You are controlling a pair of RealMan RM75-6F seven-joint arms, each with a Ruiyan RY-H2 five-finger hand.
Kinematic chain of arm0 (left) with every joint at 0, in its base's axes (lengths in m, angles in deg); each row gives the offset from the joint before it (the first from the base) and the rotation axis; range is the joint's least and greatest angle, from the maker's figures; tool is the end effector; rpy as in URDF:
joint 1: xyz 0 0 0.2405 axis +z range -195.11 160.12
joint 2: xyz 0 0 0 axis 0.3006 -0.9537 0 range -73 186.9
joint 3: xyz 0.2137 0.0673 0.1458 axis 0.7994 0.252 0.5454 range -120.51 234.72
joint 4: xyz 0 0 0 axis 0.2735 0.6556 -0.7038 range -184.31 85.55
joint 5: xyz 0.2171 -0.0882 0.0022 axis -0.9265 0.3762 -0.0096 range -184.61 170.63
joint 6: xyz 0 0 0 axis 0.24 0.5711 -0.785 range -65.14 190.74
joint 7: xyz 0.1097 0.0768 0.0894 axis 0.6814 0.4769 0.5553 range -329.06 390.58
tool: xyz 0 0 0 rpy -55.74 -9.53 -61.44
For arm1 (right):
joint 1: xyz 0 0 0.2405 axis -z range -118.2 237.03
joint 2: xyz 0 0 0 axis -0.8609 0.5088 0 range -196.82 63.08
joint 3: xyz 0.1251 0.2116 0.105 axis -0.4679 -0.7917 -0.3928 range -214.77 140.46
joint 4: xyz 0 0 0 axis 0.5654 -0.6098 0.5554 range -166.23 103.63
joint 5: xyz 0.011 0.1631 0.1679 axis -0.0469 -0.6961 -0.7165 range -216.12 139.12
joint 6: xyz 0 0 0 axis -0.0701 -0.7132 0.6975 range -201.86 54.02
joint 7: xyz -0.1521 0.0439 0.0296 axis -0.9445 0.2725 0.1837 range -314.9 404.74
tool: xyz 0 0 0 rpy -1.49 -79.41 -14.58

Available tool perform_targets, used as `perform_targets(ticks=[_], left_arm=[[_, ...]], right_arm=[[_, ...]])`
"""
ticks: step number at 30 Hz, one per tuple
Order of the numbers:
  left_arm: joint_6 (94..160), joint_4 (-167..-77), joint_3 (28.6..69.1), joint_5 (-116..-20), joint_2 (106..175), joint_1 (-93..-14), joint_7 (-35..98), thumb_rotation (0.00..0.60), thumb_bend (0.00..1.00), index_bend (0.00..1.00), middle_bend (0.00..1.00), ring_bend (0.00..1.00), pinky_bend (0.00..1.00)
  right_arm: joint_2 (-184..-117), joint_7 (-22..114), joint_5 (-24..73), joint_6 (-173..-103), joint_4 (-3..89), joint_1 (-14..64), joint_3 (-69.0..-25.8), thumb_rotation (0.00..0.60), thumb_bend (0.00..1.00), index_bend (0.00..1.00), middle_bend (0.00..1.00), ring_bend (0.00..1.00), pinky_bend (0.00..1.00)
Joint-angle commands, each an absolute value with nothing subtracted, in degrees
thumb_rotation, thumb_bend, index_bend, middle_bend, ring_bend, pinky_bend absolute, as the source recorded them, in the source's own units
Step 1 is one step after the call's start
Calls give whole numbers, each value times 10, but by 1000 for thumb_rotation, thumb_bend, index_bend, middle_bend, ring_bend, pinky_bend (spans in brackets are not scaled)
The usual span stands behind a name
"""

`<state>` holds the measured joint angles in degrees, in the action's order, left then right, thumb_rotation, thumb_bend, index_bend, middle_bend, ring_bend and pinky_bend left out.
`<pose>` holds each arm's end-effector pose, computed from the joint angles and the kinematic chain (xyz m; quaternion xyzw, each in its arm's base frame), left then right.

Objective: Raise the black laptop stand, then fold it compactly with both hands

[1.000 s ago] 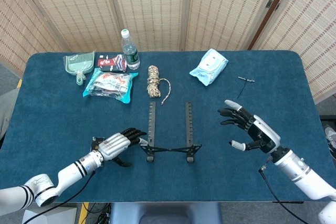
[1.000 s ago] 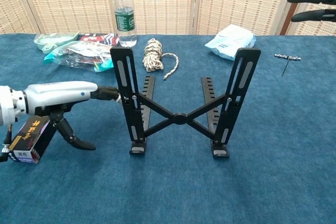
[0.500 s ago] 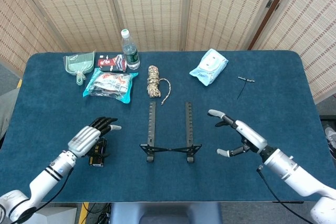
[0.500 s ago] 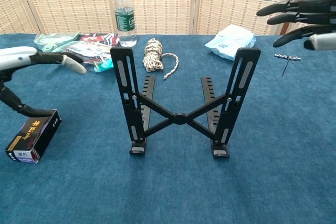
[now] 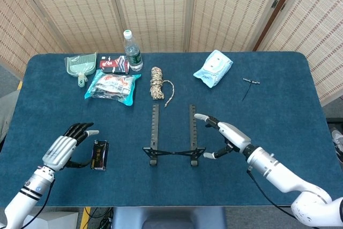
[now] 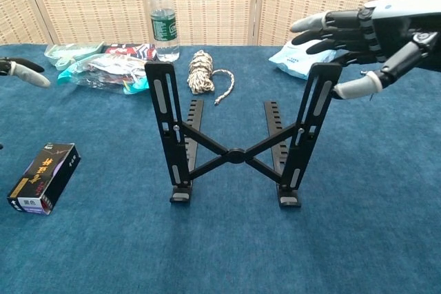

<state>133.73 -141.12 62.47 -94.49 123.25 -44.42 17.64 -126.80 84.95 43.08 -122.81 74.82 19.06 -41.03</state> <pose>-0.2677 0.2756 0.0724 -0.6997 -0.4404 -0.4114 0.3836 -0.1564 -0.3196 0.0562 0.6240 -0.6277 0.4334 0.1697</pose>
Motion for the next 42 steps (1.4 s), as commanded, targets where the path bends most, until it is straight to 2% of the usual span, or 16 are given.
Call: perform_targets(ticks=[1,9,13,16,20,24,30,36,42], left_arm=[[1338,-1415,625,-949,1231,-439,184,600,175,176,80,61,0],[1333,-1420,617,-959,1228,-435,193,600,175,176,80,60,0],[1327,-1419,612,-960,1226,-436,199,600,175,176,80,61,0],[1322,-1419,607,-960,1225,-438,204,600,175,176,80,61,0],[1309,-1413,598,-961,1223,-447,209,600,176,176,80,61,0],[1286,-1404,583,-959,1221,-466,220,600,175,176,80,61,0],[1240,-1379,561,-951,1243,-503,228,600,175,176,80,61,0],[1189,-1332,545,-935,1288,-541,246,600,176,176,80,61,0],[1146,-1294,529,-903,1334,-568,265,600,176,175,80,61,0]], right_arm=[[-1282,837,416,-1216,746,182,-420,600,84,0,67,0,179],[-1352,778,324,-1207,701,163,-461,600,84,0,63,0,149],[-1396,715,264,-1246,670,164,-484,600,84,0,39,0,129],[-1415,686,229,-1268,659,167,-498,600,84,0,0,0,70],[-1430,674,265,-1336,655,187,-515,600,84,0,0,0,9],[-1405,652,365,-1377,657,203,-496,600,84,0,0,0,0],[-1346,579,467,-1380,669,213,-449,600,84,0,0,0,0],[-1315,499,516,-1353,670,217,-407,600,84,0,0,0,0],[-1325,438,537,-1349,654,222,-389,600,61,0,0,0,0]])
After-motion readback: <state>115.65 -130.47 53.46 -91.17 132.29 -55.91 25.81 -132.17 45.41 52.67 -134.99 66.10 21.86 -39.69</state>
